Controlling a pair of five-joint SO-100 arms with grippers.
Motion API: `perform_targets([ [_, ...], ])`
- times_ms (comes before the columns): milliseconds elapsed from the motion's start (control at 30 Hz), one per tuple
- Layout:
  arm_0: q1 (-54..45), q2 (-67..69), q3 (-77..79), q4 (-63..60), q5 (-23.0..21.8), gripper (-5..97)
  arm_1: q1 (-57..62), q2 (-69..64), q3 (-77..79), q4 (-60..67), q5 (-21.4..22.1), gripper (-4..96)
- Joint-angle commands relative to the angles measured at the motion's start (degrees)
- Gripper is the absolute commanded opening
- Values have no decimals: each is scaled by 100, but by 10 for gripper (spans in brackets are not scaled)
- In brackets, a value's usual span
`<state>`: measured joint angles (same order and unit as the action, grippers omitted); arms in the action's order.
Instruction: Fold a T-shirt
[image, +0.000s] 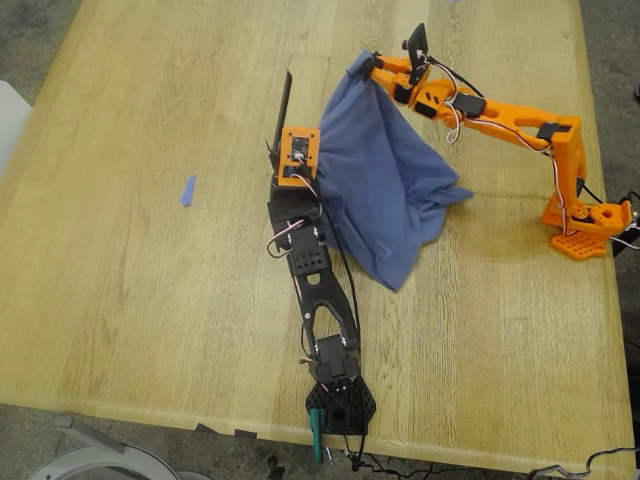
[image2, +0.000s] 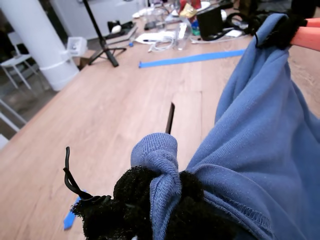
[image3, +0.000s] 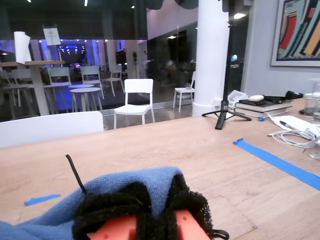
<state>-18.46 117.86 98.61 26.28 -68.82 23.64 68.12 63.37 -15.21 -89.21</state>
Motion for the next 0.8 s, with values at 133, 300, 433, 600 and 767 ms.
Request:
perform_targets([
  [133,-580,510,475,-1169,-44,-1,519,-290,-316,-571,62,0],
  [300,-659,475,1090,-1969,-35,-1,527,-817,-589,-879,53,0],
  [433,-677,343,1406,-2575,-26,-1,554,-1257,-923,-1011,44,0],
  [600,-738,202,1635,-3208,-26,-1,598,-1670,-1266,-1204,62,0],
  [767,-826,299,2109,-3621,-79,-1,703,-2109,-1960,-1090,88,0],
])
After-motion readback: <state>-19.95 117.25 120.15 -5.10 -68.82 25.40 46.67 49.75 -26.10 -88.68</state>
